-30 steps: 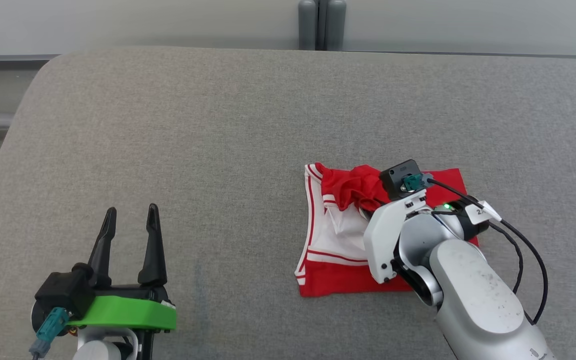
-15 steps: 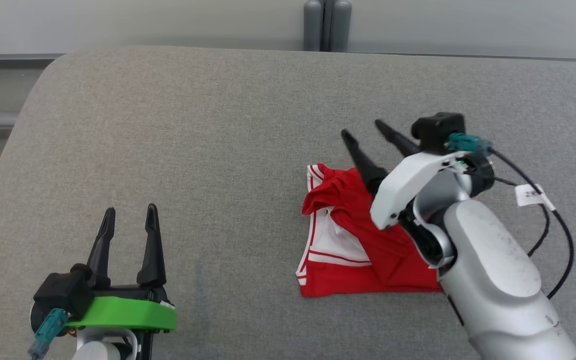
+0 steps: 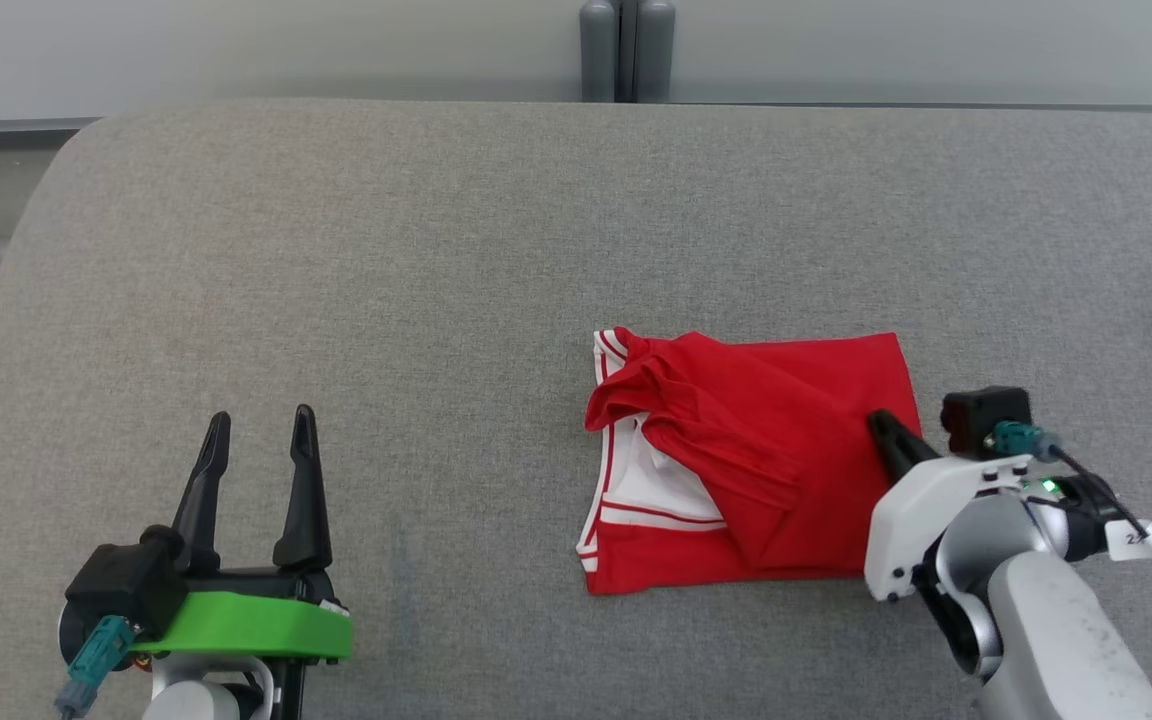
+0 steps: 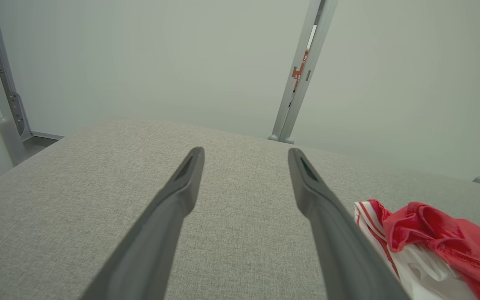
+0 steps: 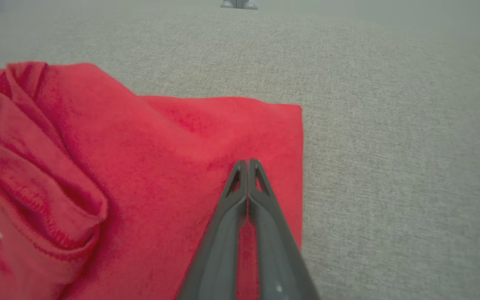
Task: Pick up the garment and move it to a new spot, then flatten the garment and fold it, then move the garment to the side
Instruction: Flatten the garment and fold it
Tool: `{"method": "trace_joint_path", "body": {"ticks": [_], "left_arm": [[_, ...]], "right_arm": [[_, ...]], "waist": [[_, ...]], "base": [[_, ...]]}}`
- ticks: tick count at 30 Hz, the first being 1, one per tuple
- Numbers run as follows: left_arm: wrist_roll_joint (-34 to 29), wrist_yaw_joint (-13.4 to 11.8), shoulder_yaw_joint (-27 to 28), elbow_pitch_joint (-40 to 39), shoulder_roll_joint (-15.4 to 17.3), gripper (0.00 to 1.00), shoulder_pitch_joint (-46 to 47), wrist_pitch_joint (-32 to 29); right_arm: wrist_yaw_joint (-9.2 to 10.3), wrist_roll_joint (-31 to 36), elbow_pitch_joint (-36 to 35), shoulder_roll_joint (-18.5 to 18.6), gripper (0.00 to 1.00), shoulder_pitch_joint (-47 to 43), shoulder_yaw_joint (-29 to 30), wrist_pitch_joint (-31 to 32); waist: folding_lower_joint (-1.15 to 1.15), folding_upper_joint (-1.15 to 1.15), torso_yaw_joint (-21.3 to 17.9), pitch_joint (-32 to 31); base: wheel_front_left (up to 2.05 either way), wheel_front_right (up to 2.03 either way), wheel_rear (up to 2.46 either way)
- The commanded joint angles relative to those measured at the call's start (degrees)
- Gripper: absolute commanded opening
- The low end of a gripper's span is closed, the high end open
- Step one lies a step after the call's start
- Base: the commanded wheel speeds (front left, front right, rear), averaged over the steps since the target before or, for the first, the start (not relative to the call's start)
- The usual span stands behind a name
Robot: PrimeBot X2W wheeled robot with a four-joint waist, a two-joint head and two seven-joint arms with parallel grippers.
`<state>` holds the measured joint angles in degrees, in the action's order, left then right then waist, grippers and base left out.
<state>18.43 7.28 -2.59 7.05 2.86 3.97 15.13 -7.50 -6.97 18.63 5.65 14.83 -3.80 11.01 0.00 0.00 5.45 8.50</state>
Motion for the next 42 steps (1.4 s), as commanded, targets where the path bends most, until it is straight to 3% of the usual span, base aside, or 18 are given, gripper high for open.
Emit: {"method": "trace_joint_path", "body": {"ticks": [1,7,15,21,26,31,35,42], "left_arm": [[-0.34,0.02,0.35,-0.24,0.09,1.00,0.08,-0.03],[-0.54,0.10,0.30,-0.09,0.09,1.00,0.83,-0.03],[-0.16,0.20,0.14,0.21,0.09,1.00,1.28,-0.03],[0.24,0.24,-0.49,0.47,0.09,1.00,1.62,-0.03],[0.20,0.25,-0.87,0.50,0.09,1.00,1.04,-0.03],[0.16,0.27,-0.69,0.51,0.09,1.00,-0.06,-0.03],[0.29,0.27,-1.03,0.40,0.09,1.00,-0.26,-0.03],[0.57,0.27,-1.09,0.19,0.09,1.00,-0.75,-0.03]], "right_arm": [[0.04,-0.28,0.21,-0.53,0.00,-0.90,-1.11,0.08],[0.04,-0.86,2.36,-2.24,0.00,-1.31,-9.64,-0.21],[0.04,-11.64,0.91,-2.68,0.00,3.15,-28.06,-1.34],[0.04,-19.13,0.89,-2.64,0.00,8.88,-36.62,-3.15],[0.04,-19.55,2.20,-2.56,0.00,11.01,-32.53,-7.53],[0.04,-9.06,6.78,-2.72,0.00,8.21,-20.40,-8.42],[0.04,-1.78,5.89,-2.72,0.00,3.01,-13.50,-6.75],[0.04,3.08,0.30,-2.71,0.00,-5.70,-10.23,-2.99]], "waist": [[0.00,0.00,-0.22,0.23],[0.00,0.00,-0.18,0.64],[0.00,0.00,0.47,0.88],[0.00,0.00,1.19,1.16],[0.00,0.00,1.78,0.74],[0.00,0.00,2.38,-0.02],[0.00,0.00,2.88,-0.38],[0.00,0.00,3.21,-0.47]], "base": [[0.00,0.00,0.00],[0.00,0.00,0.00],[0.00,0.00,0.00],[0.00,0.00,0.00],[0.00,0.00,0.00],[0.00,0.00,0.00],[0.00,0.00,0.00],[0.00,0.00,0.00]]}}
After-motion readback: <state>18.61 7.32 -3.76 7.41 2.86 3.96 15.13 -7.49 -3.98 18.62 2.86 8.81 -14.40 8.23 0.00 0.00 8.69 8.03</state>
